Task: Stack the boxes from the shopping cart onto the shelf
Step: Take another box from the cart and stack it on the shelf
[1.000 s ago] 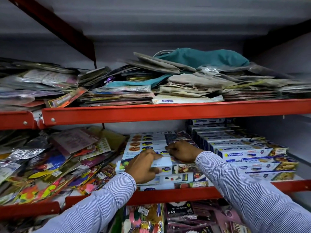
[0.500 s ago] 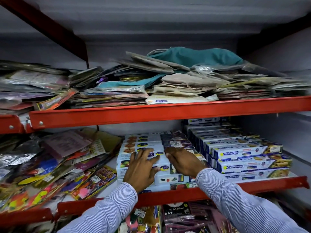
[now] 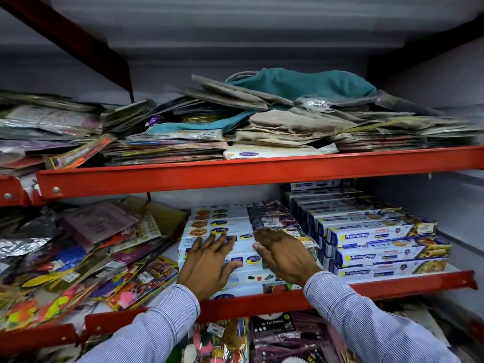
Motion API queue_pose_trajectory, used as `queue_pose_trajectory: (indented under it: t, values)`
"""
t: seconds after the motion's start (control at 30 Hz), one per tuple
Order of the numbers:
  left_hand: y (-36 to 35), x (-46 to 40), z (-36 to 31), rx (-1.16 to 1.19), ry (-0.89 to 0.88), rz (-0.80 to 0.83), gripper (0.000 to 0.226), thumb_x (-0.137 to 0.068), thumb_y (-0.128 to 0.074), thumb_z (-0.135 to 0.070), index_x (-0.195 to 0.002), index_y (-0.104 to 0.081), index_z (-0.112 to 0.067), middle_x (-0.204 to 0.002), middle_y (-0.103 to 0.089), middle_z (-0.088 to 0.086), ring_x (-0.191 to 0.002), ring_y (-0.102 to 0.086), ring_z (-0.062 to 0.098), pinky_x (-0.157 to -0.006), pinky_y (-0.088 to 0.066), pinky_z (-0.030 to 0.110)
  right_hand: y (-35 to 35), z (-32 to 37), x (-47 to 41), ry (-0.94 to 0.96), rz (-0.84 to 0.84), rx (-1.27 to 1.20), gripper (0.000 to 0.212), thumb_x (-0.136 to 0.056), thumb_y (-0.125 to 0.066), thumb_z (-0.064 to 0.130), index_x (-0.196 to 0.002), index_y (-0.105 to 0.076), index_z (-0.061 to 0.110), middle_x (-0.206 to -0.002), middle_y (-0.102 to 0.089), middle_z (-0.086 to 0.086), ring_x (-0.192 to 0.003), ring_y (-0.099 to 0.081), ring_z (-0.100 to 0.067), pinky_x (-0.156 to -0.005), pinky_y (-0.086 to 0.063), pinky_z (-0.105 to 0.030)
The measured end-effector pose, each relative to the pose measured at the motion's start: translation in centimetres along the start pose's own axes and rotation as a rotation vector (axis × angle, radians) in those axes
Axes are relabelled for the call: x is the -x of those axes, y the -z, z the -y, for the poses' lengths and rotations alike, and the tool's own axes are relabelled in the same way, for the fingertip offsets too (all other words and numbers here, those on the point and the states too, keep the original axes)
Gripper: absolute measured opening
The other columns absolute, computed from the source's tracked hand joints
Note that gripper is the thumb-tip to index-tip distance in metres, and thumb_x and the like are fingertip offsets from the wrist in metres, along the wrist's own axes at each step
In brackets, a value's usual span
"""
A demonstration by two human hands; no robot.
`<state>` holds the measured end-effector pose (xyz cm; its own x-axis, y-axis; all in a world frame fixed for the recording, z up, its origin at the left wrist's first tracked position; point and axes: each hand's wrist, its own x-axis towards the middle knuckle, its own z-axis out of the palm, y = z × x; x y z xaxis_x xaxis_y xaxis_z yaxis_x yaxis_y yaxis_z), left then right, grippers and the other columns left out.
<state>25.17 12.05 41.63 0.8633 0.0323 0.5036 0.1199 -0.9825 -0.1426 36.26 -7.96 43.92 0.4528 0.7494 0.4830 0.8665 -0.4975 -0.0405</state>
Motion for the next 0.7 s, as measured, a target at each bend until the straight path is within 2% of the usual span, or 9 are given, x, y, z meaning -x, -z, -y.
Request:
queue_pose_trajectory:
  t: [0.17, 0.33, 0.4, 0.5, 0.6, 0.7]
  values:
    - [0.2, 0.0, -0.1, -0.015, -0.022, 0.011, 0.068, -0.096, -0.023, -0.064, -0.149, -0.035, -0.023, -0.15, -0.045, 0.005, -0.136, -0.043, 0.028, -0.109, -0.037, 0.051, -0.3, -0.2, 0.1, -0.026, -0.036, 0.017, 0.061, -0.099, -0.017, 0.058, -0.139, -0.047, 0.024, -0.146, -0.051, 0.002, -0.133, -0.049, -0.016, -0.108, -0.042, -0.032]
    - [0.2, 0.0, -0.1, -0.02, -0.041, 0.017, 0.069, -0.096, -0.017, -0.064, -0.15, -0.031, -0.022, -0.152, -0.042, 0.006, -0.139, -0.039, 0.029, -0.111, -0.033, 0.053, -0.7, -0.4, 0.1, -0.034, -0.055, 0.041, 0.063, -0.099, -0.015, 0.059, -0.138, -0.048, 0.022, -0.143, -0.054, 0.0, -0.129, -0.052, -0.02, -0.106, -0.045, -0.036]
    - [0.3, 0.2, -0.2, -0.058, -0.049, -0.017, 0.068, -0.098, -0.019, -0.062, -0.15, -0.03, -0.02, -0.154, -0.038, 0.007, -0.144, -0.029, 0.03, -0.113, -0.025, 0.059, -1.2, -0.5, 0.3, -0.041, -0.08, 0.068, 0.06, -0.1, -0.018, 0.054, -0.143, -0.044, 0.02, -0.149, -0.048, -0.001, -0.139, -0.041, -0.02, -0.115, -0.033, -0.037]
    - [0.6, 1.1, -0.9, -0.108, -0.049, -0.127, 0.067, -0.099, -0.034, -0.055, -0.153, -0.023, -0.016, -0.161, -0.017, 0.013, -0.148, -0.006, 0.039, -0.112, -0.007, 0.07, -1.9, -0.5, 1.4, -0.044, -0.203, 0.163, 0.056, -0.102, -0.024, 0.042, -0.152, -0.025, 0.016, -0.162, -0.021, -0.003, -0.151, -0.012, -0.018, -0.122, -0.01, -0.045]
    - [0.3, 2.3, -1.5, -0.11, 0.001, -0.199, 0.069, -0.098, -0.041, -0.049, -0.152, -0.022, -0.01, -0.161, -0.012, 0.019, -0.147, -0.004, 0.042, -0.11, -0.005, 0.074, -2.7, -0.4, 2.6, -0.103, -0.313, 0.146, 0.061, -0.099, -0.03, 0.035, -0.154, -0.014, 0.012, -0.164, -0.011, -0.005, -0.152, -0.007, -0.021, -0.122, -0.009, -0.051]
    - [-1.3, 3.1, -1.0, -0.099, 0.078, -0.176, 0.071, -0.098, -0.033, -0.05, -0.152, -0.021, -0.006, -0.16, -0.014, 0.022, -0.147, -0.006, 0.042, -0.109, -0.003, 0.075, -4.0, -1.1, 3.0, -0.207, -0.355, 0.114, 0.063, -0.097, -0.029, 0.035, -0.153, -0.014, 0.009, -0.164, -0.01, -0.008, -0.152, -0.007, -0.023, -0.121, -0.012, -0.055]
